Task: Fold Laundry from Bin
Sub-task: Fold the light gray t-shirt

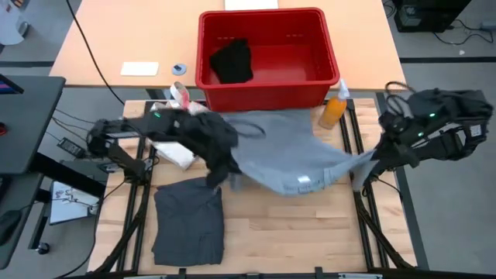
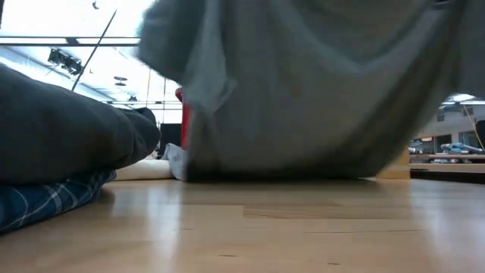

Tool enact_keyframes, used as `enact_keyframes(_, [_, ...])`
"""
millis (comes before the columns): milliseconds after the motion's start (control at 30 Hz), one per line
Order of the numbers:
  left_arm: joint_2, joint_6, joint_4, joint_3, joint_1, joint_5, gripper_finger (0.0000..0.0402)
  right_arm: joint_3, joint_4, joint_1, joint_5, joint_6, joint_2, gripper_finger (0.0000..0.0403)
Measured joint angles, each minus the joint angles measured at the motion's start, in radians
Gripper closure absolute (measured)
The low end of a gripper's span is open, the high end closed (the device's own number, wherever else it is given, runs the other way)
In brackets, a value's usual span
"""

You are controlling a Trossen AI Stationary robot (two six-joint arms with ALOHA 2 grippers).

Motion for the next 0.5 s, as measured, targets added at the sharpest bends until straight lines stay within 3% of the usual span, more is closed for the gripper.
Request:
enact_keyframes(233, [0.145,-0.013,0.042,-0.001,-0.087,0.064,0.0392,-0.123,-0.002,0.000,-0.155,0.044,-0.002,0.0389])
enact_keyframes(500, [0.258,-0.029,0.106,-0.002,-0.166,0.145,0.0392,-0.242,-0.001,0.008,-0.260,0.033,-0.002,0.0385])
